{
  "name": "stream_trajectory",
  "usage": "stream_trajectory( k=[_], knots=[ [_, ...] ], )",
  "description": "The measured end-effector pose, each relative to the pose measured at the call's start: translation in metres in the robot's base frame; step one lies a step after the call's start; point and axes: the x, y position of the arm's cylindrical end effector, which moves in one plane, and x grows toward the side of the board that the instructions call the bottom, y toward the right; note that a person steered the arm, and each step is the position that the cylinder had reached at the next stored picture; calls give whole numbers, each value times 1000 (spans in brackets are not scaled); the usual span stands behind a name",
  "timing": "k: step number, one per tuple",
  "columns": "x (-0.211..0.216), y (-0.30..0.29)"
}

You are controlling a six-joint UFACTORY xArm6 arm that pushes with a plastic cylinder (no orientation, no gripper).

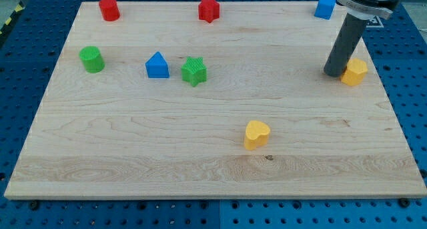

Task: Point your arm at the right side of the yellow heart

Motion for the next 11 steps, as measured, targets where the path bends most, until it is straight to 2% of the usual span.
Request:
stream_trajectory(
  k=[1, 3, 8, 10, 11],
  knots=[
    [8, -26],
    [86, -23],
    [90, -23],
    [145, -108],
    [140, -108]
  ],
)
